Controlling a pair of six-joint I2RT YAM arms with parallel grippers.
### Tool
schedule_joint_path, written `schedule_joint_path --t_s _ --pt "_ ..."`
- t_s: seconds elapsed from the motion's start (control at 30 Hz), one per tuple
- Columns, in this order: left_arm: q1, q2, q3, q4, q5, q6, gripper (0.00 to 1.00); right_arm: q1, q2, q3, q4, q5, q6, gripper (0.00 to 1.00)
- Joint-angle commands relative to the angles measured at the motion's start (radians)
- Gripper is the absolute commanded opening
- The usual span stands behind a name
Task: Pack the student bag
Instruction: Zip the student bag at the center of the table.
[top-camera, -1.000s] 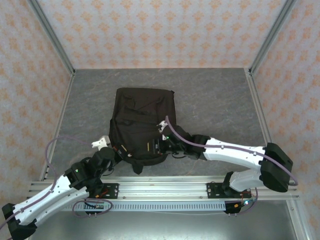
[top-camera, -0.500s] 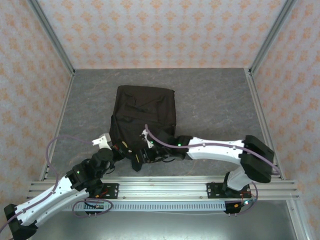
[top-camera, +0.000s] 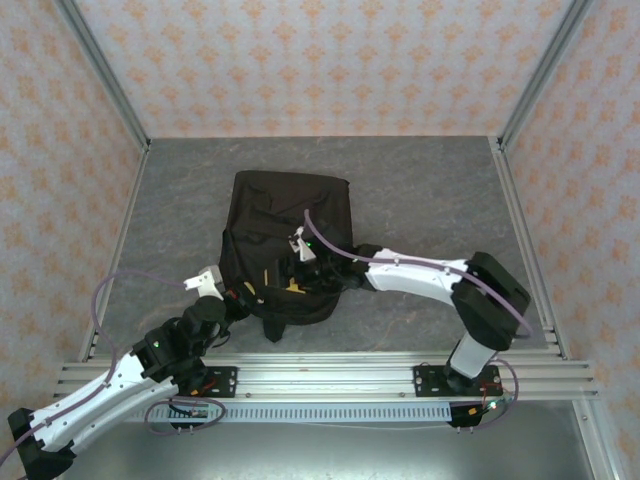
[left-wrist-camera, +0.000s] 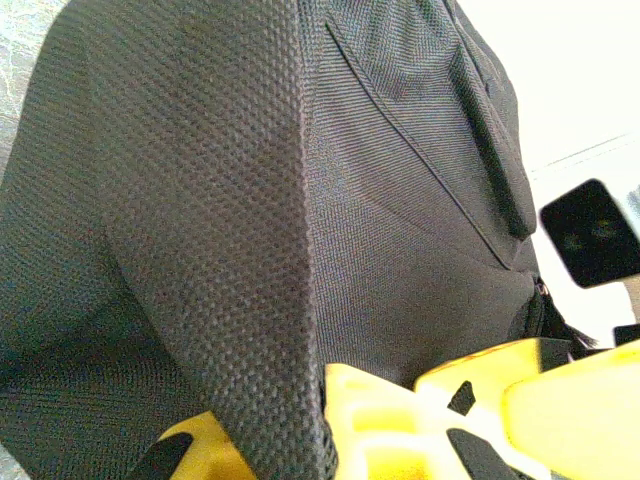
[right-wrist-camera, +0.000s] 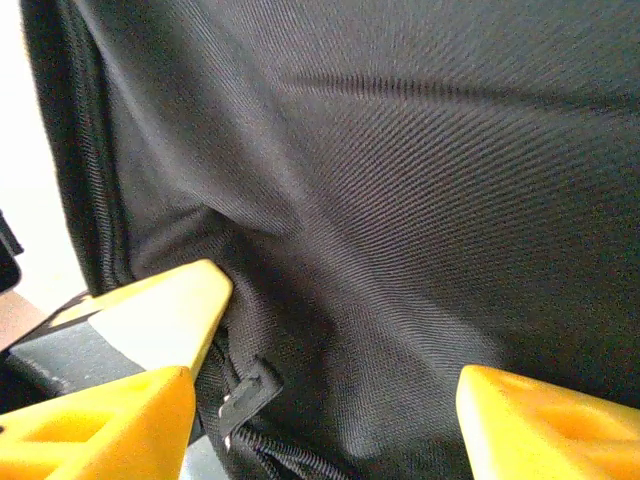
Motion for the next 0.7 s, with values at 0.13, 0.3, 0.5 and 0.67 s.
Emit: schedule_joint_path --t_s 0.13,0.3,0.5,0.67 --pt "-0.003 -0.025 0.029 0.129 -0.081 0.023 0.0 0.006 0.076 0.069 0.155 -0.163 0.094 0.55" --pt "-0.003 -0.021 0.033 0.114 -0.1 0.017 0.0 0.018 0.068 0.053 0.185 -0.166 0.113 0.33" --pt "-0.003 0.014 0.069 0.073 -0.145 -0.004 0.0 0.026 0.005 -0.008 0.18 -0.106 0.11 0.05" --pt "-0.001 0.114 0.182 -0.061 -0.181 -0.058 0.0 0.036 -0.104 -0.06 0.084 0.028 0.05 0.0"
